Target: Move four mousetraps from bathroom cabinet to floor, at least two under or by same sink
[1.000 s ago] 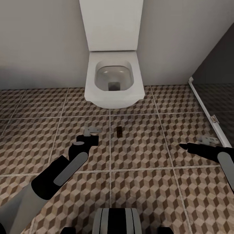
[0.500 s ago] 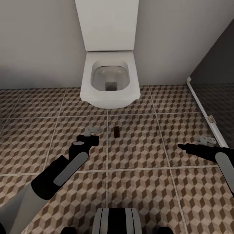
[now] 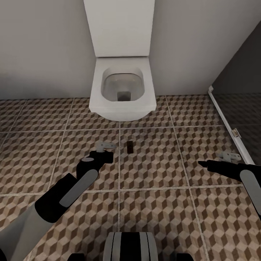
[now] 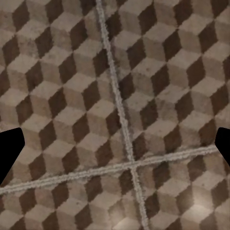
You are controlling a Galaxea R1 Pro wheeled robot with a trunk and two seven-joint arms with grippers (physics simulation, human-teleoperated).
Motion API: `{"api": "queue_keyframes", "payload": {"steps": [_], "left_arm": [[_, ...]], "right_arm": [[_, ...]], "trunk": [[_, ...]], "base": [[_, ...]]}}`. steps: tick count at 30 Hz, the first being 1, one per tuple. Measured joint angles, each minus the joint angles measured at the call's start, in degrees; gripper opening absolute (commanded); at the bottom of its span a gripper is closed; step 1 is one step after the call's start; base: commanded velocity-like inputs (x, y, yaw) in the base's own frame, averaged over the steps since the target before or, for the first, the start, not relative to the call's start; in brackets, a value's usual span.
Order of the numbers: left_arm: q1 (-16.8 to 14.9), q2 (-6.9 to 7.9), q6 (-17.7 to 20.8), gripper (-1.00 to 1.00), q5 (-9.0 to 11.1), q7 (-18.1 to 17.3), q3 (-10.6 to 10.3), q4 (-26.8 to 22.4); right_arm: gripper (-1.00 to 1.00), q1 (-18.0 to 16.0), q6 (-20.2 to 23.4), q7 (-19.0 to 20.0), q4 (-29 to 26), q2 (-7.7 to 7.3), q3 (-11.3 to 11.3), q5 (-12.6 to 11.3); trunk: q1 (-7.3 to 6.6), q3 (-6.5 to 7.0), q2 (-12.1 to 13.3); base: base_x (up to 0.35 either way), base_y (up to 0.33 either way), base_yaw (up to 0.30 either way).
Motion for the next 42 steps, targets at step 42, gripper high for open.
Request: {"api": "queue_keyframes", "payload": {"steps": [42], "left_arm": [[2.36, 0.28, 1.15, -1.00, -0.55, -0.16, -0.65, 0.05]], "right_arm": [[1.00, 0.15, 0.00, 0.41, 0.00, 0.38, 1.42, -0.19]], "trunk": [[0.00, 0.00, 0.00]], "base": [[0.000, 0.000, 0.000]]}}
